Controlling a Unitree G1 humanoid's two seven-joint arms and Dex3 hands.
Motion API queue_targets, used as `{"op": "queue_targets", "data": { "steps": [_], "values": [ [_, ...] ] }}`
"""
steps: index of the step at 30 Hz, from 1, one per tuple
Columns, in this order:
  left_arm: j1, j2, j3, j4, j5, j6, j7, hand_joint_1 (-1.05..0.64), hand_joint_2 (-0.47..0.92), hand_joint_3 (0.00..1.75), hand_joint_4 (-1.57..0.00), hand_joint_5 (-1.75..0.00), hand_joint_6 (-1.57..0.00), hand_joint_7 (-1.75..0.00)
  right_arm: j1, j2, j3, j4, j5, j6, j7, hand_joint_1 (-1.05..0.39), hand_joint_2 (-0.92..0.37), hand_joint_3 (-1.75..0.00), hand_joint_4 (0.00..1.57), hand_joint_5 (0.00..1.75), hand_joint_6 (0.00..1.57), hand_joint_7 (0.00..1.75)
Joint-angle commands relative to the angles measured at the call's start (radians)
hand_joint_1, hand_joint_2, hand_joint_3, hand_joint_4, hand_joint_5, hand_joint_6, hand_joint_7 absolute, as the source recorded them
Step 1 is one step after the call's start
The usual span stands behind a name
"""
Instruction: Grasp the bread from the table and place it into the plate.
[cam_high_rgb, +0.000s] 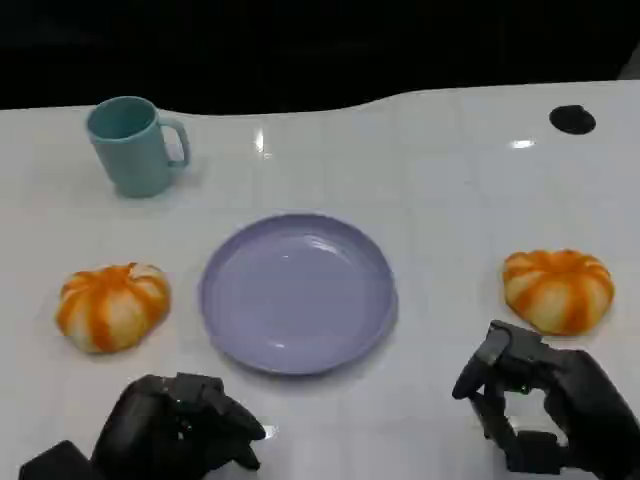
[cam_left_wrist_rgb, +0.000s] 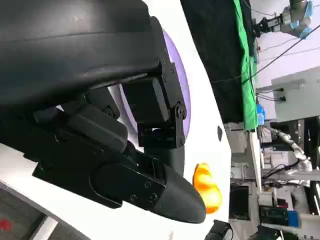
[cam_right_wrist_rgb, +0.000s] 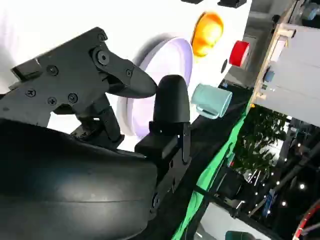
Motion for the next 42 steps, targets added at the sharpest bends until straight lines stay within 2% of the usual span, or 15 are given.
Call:
{"op": "queue_targets", "data": {
  "steps": [1, 29, 32, 36, 38, 41, 42],
  "values": [
    [0.002, 0.011, 0.003, -0.002, 0.002, 0.003, 0.007, -1.05, 0.89, 0.00, -1.24, -0.95, -1.34, -0.59, 0.002, -0.017, -0.008, -0.003, -0.002, -0.003, -0.003, -0.25, -0.57, -1.02, 0.78, 1.75, 0.68, 1.45],
    [-0.002, 0.011, 0.004, 0.001, 0.004, 0.004, 0.008, -1.05, 0.90, 0.00, -1.24, -0.95, -1.35, -0.59, -0.010, -0.015, -0.015, 0.018, -0.002, -0.017, -0.004, -0.25, -0.58, -1.00, 0.79, 1.75, 0.69, 1.41],
    [-0.004, 0.010, 0.005, 0.005, 0.008, -0.003, 0.012, -1.05, 0.90, 0.00, -1.24, -0.95, -1.35, -0.59, -0.016, -0.010, -0.019, 0.026, 0.022, -0.027, 0.002, -0.22, -0.66, -0.82, 0.77, 1.72, 0.74, 1.26],
    [-0.008, 0.012, 0.005, 0.009, 0.009, -0.001, 0.012, -1.05, 0.90, 0.00, -1.23, -0.95, -1.34, -0.59, -0.035, -0.013, -0.027, 0.046, 0.018, -0.070, -0.007, -0.20, -0.76, -0.58, 0.69, 1.44, 0.73, 1.03],
    [-0.009, 0.011, 0.005, 0.008, 0.008, 0.003, 0.011, -1.05, 0.90, 0.00, -1.23, -0.95, -1.34, -0.59, -0.052, -0.021, -0.035, 0.061, -0.004, -0.104, -0.021, -0.19, -0.80, -0.50, 0.65, 1.35, 0.71, 0.93],
    [-0.011, 0.010, 0.005, 0.010, 0.004, 0.007, 0.009, -1.05, 0.90, 0.00, -1.23, -0.95, -1.35, -0.59, -0.073, -0.041, -0.049, 0.068, -0.071, -0.137, -0.063, -0.22, -0.83, -0.39, 0.58, 1.19, 0.69, 0.71],
    [-0.012, 0.009, 0.005, 0.012, 0.002, 0.006, 0.007, -1.05, 0.89, 0.00, -1.23, -0.95, -1.35, -0.59, -0.079, -0.049, -0.055, 0.067, -0.099, -0.146, -0.079, -0.24, -0.83, -0.37, 0.55, 1.06, 0.69, 0.57]
  ]
}}
